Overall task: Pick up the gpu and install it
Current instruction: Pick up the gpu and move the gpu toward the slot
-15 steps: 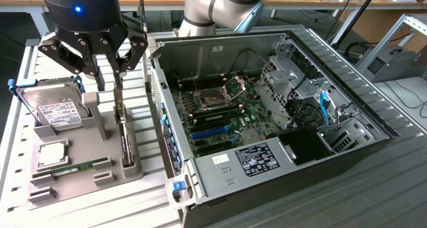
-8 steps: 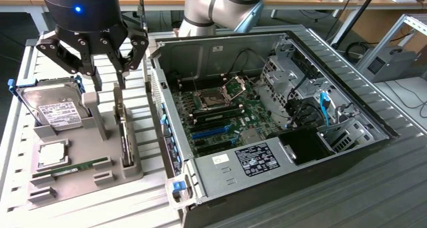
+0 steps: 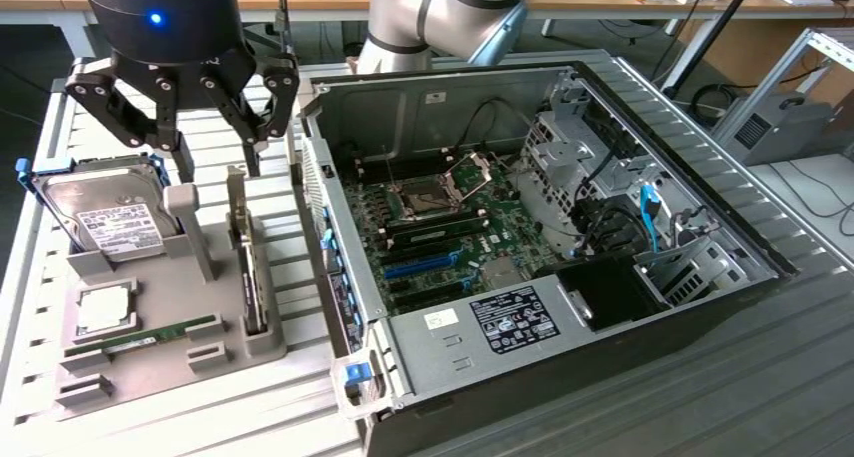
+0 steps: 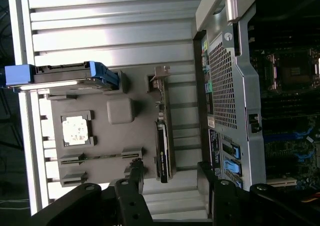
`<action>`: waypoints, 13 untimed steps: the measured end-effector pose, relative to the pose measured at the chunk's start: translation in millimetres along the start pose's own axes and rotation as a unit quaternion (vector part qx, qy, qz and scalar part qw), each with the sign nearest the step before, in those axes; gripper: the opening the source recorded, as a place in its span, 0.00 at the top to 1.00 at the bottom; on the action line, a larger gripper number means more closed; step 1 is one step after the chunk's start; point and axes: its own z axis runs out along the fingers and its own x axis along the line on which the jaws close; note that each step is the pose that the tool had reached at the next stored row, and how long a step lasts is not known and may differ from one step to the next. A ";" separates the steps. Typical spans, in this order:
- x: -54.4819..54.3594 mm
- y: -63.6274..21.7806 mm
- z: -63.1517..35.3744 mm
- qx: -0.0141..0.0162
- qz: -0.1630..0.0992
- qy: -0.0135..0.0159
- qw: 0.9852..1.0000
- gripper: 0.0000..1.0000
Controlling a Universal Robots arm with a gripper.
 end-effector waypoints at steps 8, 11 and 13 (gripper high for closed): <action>0.1 -0.2 3.9 0.000 0.000 0.000 1.000 0.44; 0.2 -0.3 7.1 0.000 0.000 0.000 1.000 0.44; 0.2 -0.3 8.1 0.000 0.000 0.000 1.000 0.44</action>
